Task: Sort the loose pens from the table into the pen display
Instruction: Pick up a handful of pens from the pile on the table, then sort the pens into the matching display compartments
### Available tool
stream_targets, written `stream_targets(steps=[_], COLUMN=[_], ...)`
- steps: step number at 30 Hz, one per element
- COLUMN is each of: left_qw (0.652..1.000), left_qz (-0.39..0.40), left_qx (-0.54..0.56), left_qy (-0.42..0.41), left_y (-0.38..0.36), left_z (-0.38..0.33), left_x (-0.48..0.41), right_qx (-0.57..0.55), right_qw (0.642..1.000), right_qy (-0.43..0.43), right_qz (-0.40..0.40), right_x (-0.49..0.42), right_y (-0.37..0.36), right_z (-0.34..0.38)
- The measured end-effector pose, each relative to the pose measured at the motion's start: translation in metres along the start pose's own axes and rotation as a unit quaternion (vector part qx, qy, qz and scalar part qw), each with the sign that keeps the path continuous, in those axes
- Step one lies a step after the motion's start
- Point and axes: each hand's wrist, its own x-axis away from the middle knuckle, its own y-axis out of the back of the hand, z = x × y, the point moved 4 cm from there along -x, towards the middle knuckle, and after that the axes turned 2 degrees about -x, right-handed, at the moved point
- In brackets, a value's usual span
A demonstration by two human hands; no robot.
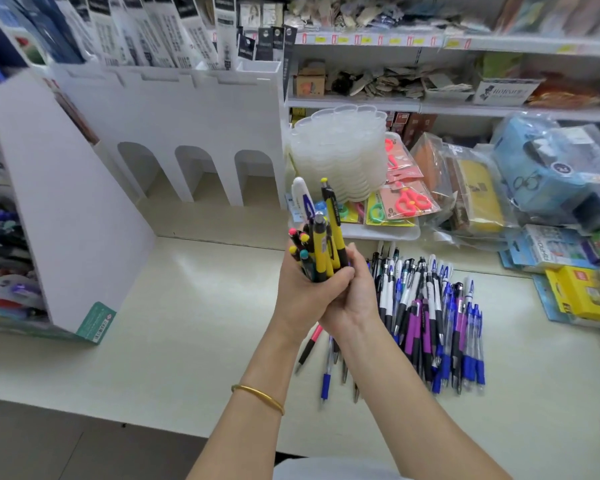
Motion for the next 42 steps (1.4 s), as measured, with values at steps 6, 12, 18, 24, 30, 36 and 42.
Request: stream_targets(steps=[6,12,18,24,30,36,42], left_qw=[0.999,0.998,0.998,0.993,0.994,0.998,0.992], left_qz=[0.024,0.049,0.057,0.119,0.103,0.040,0.049], left_qx=[0.026,0.022,0.018,0.004,0.034,0.013,0.078], left_qy=[-0.015,-0.045,-0.013,-0.014,0.015,0.036,0.086], left_y=[-0.001,-0.009,-0.020,-0.029,-0.024,0.001,0.035], left_z=[-0.002,-0.003,0.009,0.011,0.012,0.001,-0.013], left_x=[-0.005,-0.008,-0.013,-0.017,-0.020,-0.021,-0.003], right_qx=[-0.029,-0.047,-0.082,-0.066,0.028,0.329,0.483], right_qw=[0.999,0.997,0.996,0.996,0.996,0.940,0.860], right_qy=[-0.007,-0.043,-0.034,-0.037,-0.003,0.054,0.156], right_qz=[-0.013,-0.040,-0.013,-0.043,-0.082,-0.079,0.052], right_x=[-0.003,-0.006,-0.007,-0.006,-0.003,0.010,0.016], right_y=[0.009,0.014,0.023,0.030,0.025,0.010,-0.033], right_z=[0.010,0.010,0.027,0.036,0.032,0.030,0.033])
